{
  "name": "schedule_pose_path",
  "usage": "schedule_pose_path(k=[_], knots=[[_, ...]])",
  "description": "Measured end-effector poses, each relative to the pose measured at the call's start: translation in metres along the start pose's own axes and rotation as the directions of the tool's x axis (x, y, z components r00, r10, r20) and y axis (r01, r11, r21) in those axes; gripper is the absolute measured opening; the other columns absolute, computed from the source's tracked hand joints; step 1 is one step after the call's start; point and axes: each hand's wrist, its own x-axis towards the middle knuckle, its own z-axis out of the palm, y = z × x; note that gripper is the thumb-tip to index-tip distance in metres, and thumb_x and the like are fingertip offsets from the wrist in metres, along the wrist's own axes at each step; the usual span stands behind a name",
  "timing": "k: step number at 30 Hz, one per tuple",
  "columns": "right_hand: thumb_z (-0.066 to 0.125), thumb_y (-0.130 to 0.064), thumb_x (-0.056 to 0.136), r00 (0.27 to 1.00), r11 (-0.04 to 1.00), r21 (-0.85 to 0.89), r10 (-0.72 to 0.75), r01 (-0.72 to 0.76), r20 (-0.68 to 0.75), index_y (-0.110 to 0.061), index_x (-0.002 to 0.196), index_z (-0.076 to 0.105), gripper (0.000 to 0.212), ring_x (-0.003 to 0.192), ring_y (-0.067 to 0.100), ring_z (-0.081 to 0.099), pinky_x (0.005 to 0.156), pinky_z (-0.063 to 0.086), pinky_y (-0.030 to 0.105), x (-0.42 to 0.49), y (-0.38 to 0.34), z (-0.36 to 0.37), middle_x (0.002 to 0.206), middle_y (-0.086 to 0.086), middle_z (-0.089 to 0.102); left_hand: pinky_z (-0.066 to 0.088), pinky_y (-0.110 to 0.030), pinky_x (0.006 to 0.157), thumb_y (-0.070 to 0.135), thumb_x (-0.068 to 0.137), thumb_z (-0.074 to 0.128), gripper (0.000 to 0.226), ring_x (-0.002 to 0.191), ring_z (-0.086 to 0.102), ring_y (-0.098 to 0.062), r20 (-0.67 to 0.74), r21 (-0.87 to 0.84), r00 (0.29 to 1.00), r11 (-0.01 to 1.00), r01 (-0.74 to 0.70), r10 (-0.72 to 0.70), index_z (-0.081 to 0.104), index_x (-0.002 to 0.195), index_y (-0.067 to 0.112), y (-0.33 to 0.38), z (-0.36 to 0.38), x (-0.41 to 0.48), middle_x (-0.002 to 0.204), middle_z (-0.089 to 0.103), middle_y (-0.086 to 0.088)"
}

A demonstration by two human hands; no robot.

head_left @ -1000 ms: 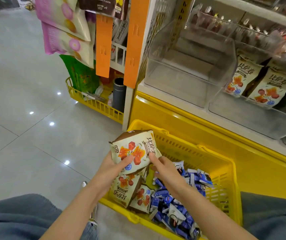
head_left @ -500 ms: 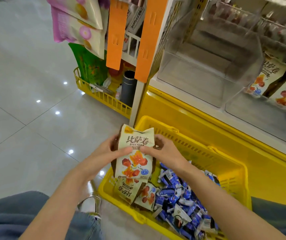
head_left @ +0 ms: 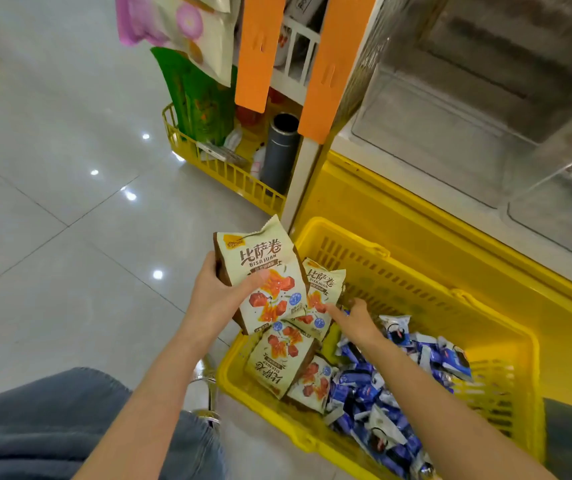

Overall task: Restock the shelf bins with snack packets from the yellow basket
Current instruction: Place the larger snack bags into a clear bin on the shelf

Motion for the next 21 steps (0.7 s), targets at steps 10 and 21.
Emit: schedule_pose_path(k=[10, 21], knots=[[0.07, -0.045, 0.078, 0.974, 0.948, 0.233, 0.226, -0.218, -0.01, 0.001, 0.133, 0.045, 0.076, 0.125, 0.031, 0.047, 0.105, 0.04, 0.043, 0.026, 0.01, 0.029, 0.135, 0.013, 0.052, 0.053, -0.02, 0.051, 0.024, 0.071, 0.077, 0.036, 0.072, 0.071, -0.009, -0.059, -0.022, 0.998, 1.0, 0.021, -0.022, 0.052, 0.097, 0.03, -0.005, 0.006, 0.0, 0.092, 0.069, 0.009], [0.068, -0.042, 0.081, 0.998, 0.97, 0.238, -0.036, 0.049, -0.056, -0.022, 0.101, 0.059, 0.03, 0.078, 0.007, 0.063, 0.056, 0.051, 0.018, -0.007, -0.001, -0.024, 0.099, -0.001, 0.068, 0.049, -0.014, 0.048, 0.028, 0.072, 0.075, 0.038, 0.069, 0.068, -0.001, -0.018, -0.018, 0.998, 0.998, -0.054, 0.053, 0.047, 0.097, 0.033, 0.009, 0.032, -0.013, 0.093, 0.065, 0.011]])
